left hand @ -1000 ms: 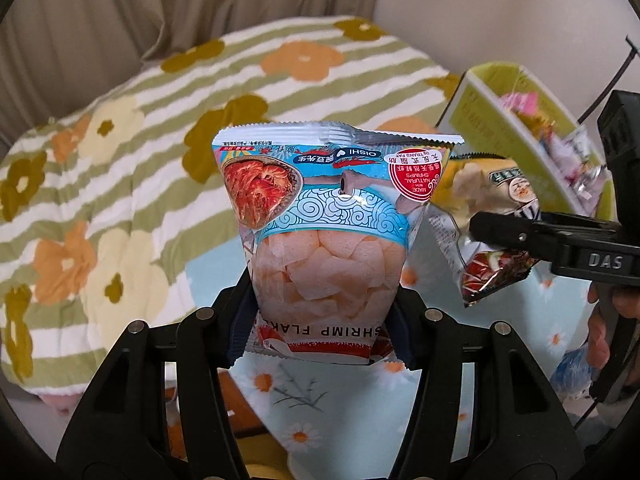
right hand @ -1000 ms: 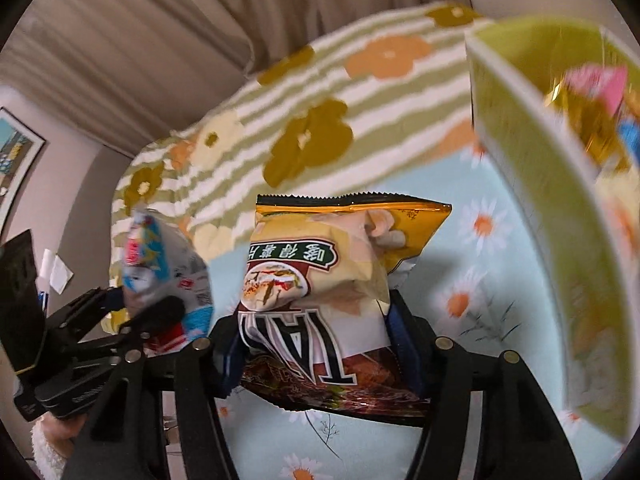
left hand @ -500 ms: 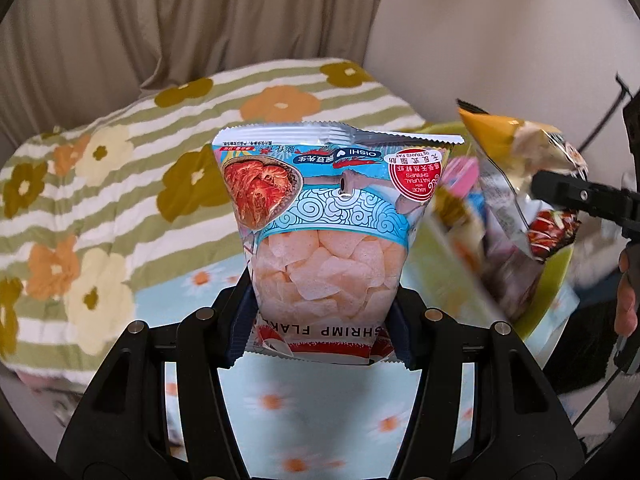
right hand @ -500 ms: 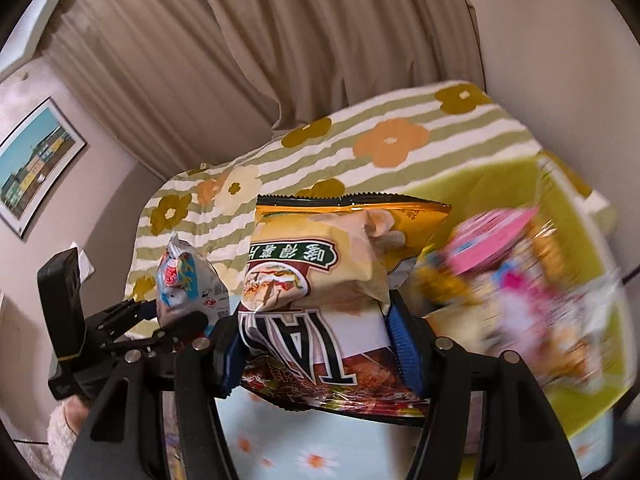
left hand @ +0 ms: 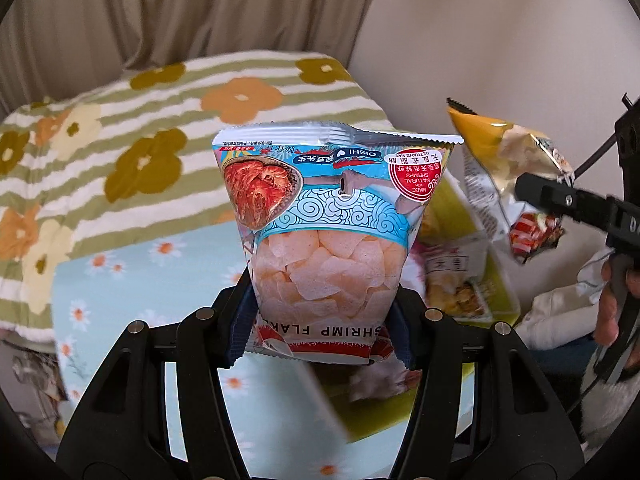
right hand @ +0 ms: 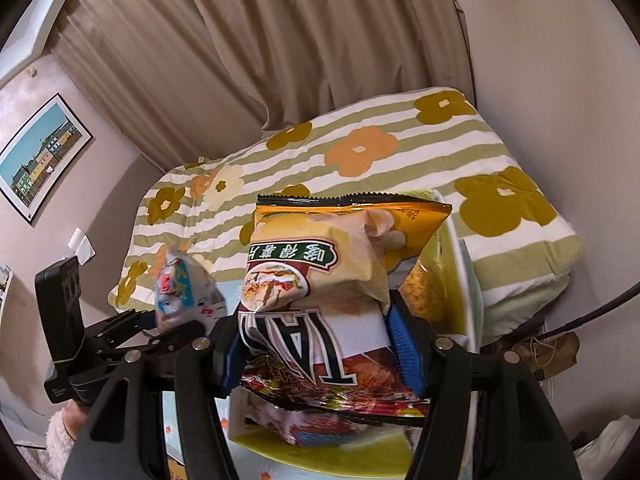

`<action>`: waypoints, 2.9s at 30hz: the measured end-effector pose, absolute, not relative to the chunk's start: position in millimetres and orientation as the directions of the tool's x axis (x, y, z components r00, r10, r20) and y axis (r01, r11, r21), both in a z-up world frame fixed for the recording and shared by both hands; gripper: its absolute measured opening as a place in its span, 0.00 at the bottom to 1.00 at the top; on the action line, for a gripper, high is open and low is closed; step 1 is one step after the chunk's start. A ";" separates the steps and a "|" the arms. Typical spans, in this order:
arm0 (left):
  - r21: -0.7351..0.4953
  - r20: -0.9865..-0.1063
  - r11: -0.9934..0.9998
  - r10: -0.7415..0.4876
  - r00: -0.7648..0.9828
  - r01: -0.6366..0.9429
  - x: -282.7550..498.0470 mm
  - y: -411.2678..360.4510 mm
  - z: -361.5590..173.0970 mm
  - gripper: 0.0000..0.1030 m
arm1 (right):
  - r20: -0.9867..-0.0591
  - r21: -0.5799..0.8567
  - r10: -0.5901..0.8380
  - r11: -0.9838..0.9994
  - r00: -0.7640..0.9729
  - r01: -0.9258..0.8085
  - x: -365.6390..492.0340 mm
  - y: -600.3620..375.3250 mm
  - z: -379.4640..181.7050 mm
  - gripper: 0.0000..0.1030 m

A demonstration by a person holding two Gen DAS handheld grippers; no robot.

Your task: Organize snacks

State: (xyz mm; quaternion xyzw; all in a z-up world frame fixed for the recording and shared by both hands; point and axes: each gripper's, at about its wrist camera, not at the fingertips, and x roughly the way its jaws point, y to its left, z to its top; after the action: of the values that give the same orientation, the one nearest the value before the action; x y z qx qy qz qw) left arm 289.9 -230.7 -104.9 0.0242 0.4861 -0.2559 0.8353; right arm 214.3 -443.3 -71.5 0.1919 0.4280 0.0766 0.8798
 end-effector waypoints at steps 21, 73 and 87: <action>-0.103 -0.848 0.886 -0.316 0.426 0.452 262.0 -255.4 -126.5 1.00 | -0.749 0.336 0.254 0.942 0.612 0.021 199.8 -454.6 -94.5 0.56; -0.012 -0.542 0.979 -0.178 0.821 0.205 47.1 -66.7 15.1 1.00 | -0.532 0.056 -0.032 0.996 0.846 0.073 2.6 -292.3 3.6 1.00; -0.031 -0.522 0.974 -0.209 0.827 0.226 37.7 -68.3 19.2 1.00 | -0.491 0.037 -0.058 0.995 0.869 0.087 -8.9 -287.7 14.2 1.00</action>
State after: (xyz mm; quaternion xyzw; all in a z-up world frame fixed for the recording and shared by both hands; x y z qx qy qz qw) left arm 37.7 -68.3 19.2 0.0159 0.2710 -0.1138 0.9557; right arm -8.9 -287.7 14.2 0.0292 0.2528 -0.0375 0.9664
